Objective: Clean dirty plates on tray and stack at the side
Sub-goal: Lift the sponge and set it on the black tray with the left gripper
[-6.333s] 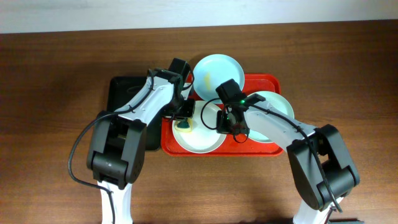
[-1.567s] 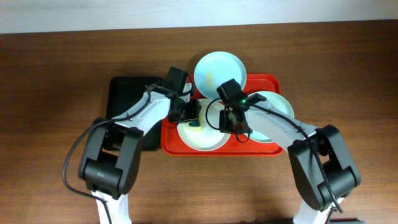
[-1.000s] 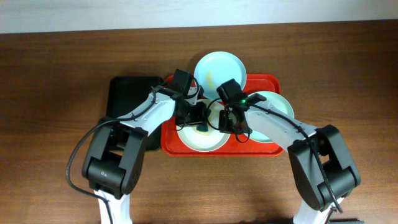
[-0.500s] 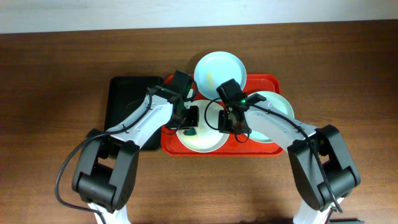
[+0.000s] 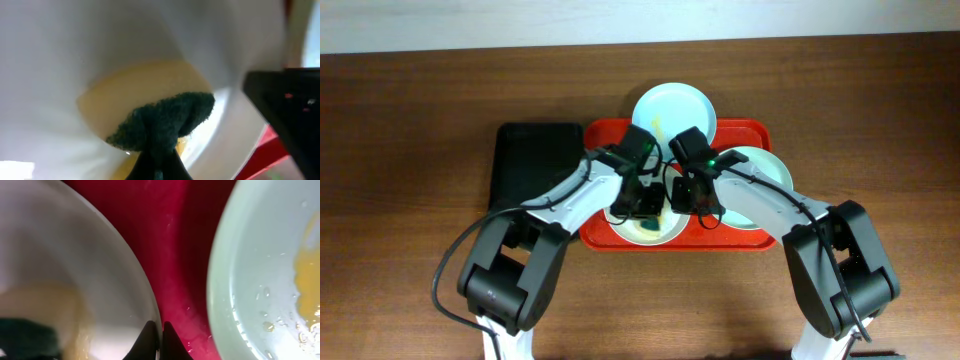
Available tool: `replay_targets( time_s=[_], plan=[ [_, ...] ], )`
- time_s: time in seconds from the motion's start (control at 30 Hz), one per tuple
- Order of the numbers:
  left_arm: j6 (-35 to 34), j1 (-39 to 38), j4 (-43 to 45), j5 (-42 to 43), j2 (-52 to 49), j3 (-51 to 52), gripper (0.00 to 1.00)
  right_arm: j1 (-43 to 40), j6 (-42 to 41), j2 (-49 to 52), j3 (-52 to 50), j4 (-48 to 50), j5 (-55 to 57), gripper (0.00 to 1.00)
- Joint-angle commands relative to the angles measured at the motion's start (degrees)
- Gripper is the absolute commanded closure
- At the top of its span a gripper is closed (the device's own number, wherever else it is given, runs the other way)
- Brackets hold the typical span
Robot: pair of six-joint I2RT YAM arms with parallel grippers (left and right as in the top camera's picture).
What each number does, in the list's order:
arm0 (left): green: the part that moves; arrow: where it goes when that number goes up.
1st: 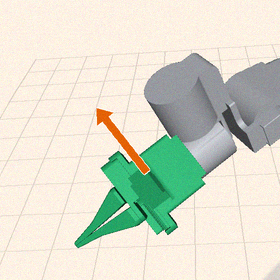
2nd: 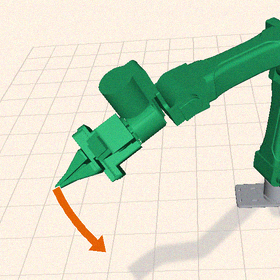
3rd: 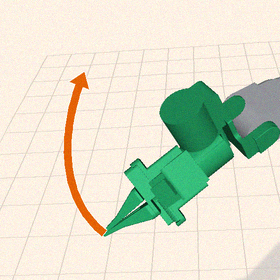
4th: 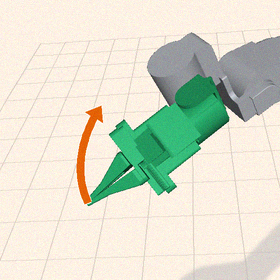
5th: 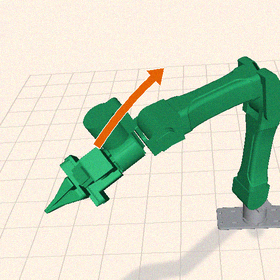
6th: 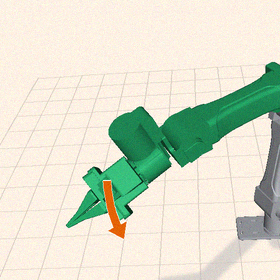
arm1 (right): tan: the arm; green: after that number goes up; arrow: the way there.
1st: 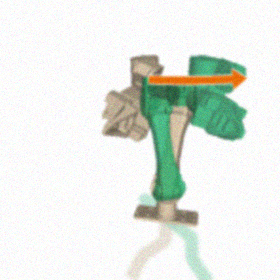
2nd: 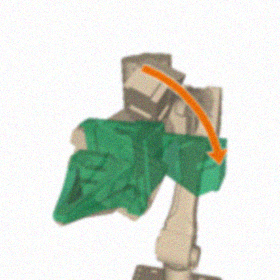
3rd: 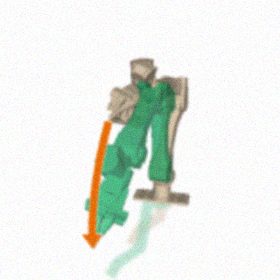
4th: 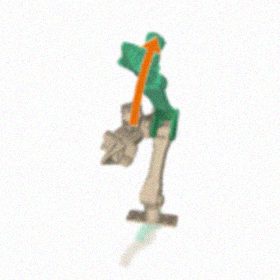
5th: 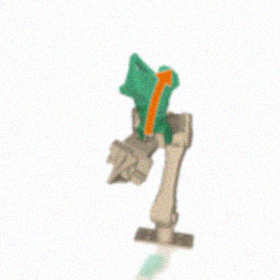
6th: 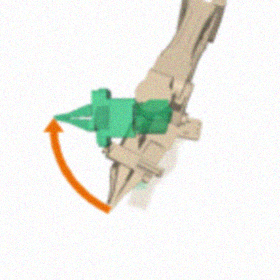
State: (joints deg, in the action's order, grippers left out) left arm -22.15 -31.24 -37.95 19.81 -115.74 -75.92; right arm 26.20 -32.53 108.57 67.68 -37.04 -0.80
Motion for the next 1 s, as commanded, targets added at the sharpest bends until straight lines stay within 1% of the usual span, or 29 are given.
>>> replay_targets(
  time_s=[0.0, 0.13, 0.23, 0.27, 0.47, 0.53, 0.6, 0.7, 0.73, 0.77, 0.87, 0.97],
  plan=[
    [-0.1, -1.1, 1.4, 5.4, -2.3, 0.3, 1.00, 0.8, 0.8, -0.4, -0.4, -0.1, -0.2, 0.96],
    [0.0, 2.2, 0.0, 1.3, -0.7, -1.5, 1.00, 0.8, 0.8, -0.4, -0.4, -0.2, -0.2, 0.95],
    [3.0, 5.9, -1.8, -1.8, 2.4, -3.2, 1.00, 0.8, 0.8, -0.4, -0.4, -0.2, -0.2, 0.96],
    [3.9, 7.1, -2.3, -1.6, 3.8, -3.7, 1.00, 0.8, 0.7, -0.4, -0.4, -0.2, -0.2, 0.96],
    [3.9, 13.2, -3.8, -1.6, 12.3, -3.9, 1.00, 0.8, 0.8, -0.4, -0.4, -0.2, -0.2, 0.96],
    [5.5, 15.4, -4.4, -1.7, 14.7, -3.9, 1.00, 0.8, 0.8, -0.4, -0.4, -0.2, -0.2, 0.96],
    [8.6, 17.8, -5.4, -2.3, 16.5, -3.9, 1.00, 0.8, 0.8, -0.4, -0.4, -0.2, -0.2, 0.95],
    [11.9, 21.7, -8.4, -7.2, 17.2, -3.9, 1.00, 0.8, 0.8, -0.4, -0.4, -0.2, -0.2, 0.96],
    [14.9, 23.8, -10.6, -9.9, 17.1, -3.9, 1.00, 0.8, 0.8, -0.4, -0.4, -0.2, -0.2, 0.96],
    [16.2, 24.7, -11.6, -11.2, 17.1, -3.9, 1.00, 0.8, 0.8, -0.4, -0.4, -0.2, -0.2, 0.96],
    [16.7, 27.1, -13.4, -15.4, 16.8, -3.7, 1.00, 0.8, 0.7, -0.4, -0.4, -0.2, -0.2, 0.95],
    [16.7, 28.0, -12.9, -22.0, 15.6, -2.9, 1.00, 0.8, 0.7, -0.4, -0.4, -0.2, -0.2, 0.95]
  ],
)
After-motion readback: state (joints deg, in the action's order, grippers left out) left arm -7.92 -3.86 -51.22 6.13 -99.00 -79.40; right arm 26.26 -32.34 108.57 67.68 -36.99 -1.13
